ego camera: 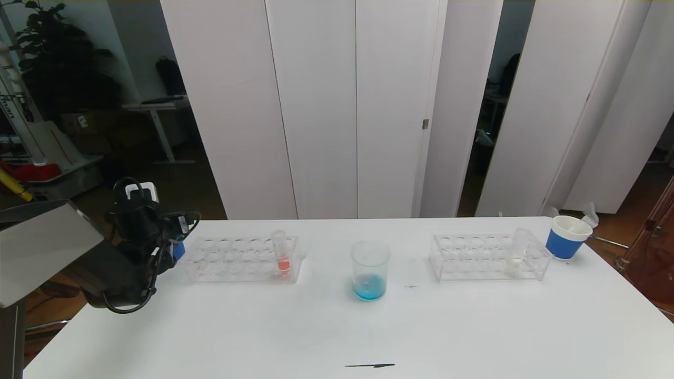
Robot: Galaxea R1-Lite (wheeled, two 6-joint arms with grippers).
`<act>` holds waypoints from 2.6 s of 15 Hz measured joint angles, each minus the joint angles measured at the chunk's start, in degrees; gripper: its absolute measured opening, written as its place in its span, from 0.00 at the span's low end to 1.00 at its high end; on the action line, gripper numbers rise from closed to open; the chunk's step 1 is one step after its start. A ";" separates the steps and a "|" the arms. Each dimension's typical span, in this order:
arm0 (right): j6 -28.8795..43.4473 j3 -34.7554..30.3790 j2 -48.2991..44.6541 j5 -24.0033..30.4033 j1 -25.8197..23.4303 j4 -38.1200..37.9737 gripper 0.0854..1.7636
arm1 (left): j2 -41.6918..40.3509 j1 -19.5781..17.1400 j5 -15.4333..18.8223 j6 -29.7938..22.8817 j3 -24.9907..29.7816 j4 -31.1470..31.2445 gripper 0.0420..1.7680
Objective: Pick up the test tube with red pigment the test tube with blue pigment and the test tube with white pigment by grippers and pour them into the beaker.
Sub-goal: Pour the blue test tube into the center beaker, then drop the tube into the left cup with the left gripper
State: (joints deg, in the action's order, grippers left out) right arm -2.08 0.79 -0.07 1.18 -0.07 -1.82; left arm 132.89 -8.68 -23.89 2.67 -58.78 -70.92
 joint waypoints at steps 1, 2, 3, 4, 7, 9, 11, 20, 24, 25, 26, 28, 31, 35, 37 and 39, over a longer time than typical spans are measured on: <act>0.00 0.00 0.00 0.00 0.00 -0.02 0.99 | -0.26 0.00 0.00 0.17 0.05 0.04 0.99; 0.00 0.00 0.00 -0.02 -0.02 -0.02 0.99 | -0.63 0.00 0.02 0.33 0.24 0.09 0.99; 0.00 0.00 0.00 0.00 -0.02 0.00 0.99 | -1.06 0.04 0.05 0.39 0.46 0.09 0.99; 0.02 0.00 0.00 -0.02 -0.02 -0.02 0.99 | -1.74 0.06 0.06 0.39 0.79 0.15 0.99; 0.00 0.00 0.00 -0.02 0.00 -0.02 0.99 | -6.35 0.39 0.15 0.66 2.76 1.83 0.99; -0.02 0.00 0.00 0.02 0.00 0.00 0.99 | -11.42 0.61 0.30 0.90 4.99 4.67 0.99; 0.02 0.00 0.00 0.00 0.00 -0.02 0.99 | -18.07 0.91 0.78 1.13 8.24 8.61 0.99; 0.00 0.00 0.00 -0.02 -0.02 -0.02 0.99 | -61.78 2.45 7.19 3.52 24.33 39.86 0.99; 0.00 0.00 0.00 -0.02 -0.02 0.00 0.99 | -84.76 2.60 8.17 3.72 26.76 59.40 0.99; 0.00 0.00 0.00 -0.04 -0.02 -0.02 0.99 | -90.47 2.71 8.19 3.63 27.09 64.29 0.99; 0.00 0.00 0.00 -0.02 -0.02 -0.02 0.99 | -95.62 2.97 8.22 3.58 27.23 68.80 0.99; 0.00 0.00 0.00 0.00 -0.02 0.00 0.99 | -105.74 4.06 8.30 3.72 27.48 77.23 0.99; 0.00 0.00 0.00 -0.02 -0.02 -0.02 0.99 | -117.85 6.67 8.28 3.23 28.83 85.50 0.99; 0.00 0.00 0.00 0.00 -0.02 0.00 0.99 | -129.17 8.41 13.57 3.22 36.22 86.63 0.99; 0.00 0.00 0.00 -0.02 -0.02 0.00 0.99 | -131.49 8.58 14.69 3.25 39.79 86.43 0.99; -0.02 0.00 0.00 -0.04 -0.02 -0.02 0.99 | -132.54 8.58 14.67 2.93 44.53 84.68 0.99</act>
State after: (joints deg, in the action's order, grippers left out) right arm -2.11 0.79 -0.07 1.15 -0.10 -1.84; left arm 0.35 -0.10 -9.23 5.60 -14.25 13.75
